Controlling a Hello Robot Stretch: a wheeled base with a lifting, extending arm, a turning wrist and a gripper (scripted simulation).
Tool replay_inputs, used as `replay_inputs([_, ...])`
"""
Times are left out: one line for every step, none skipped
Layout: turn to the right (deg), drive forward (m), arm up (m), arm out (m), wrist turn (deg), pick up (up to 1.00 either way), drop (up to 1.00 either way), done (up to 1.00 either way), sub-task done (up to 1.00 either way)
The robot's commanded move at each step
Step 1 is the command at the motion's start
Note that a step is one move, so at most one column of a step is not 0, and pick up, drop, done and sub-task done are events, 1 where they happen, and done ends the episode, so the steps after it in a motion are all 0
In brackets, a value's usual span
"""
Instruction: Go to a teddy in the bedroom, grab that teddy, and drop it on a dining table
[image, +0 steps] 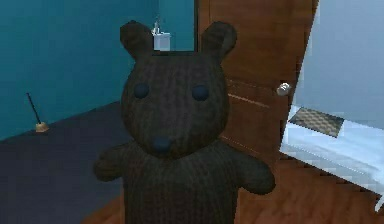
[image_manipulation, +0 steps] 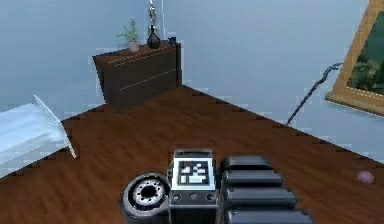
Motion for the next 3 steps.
replay_inputs([0.0,0.30,0.00,0.00,0.0,0.00,0.00,0.00,0.00])
replay_inputs([-45.0,0.00,0.00,0.00,0.0,0.00,0.00,0.00,0.00])
replay_inputs([-9.0,0.00,0.00,0.00,0.0,0.00,0.00,0.00,0.00])
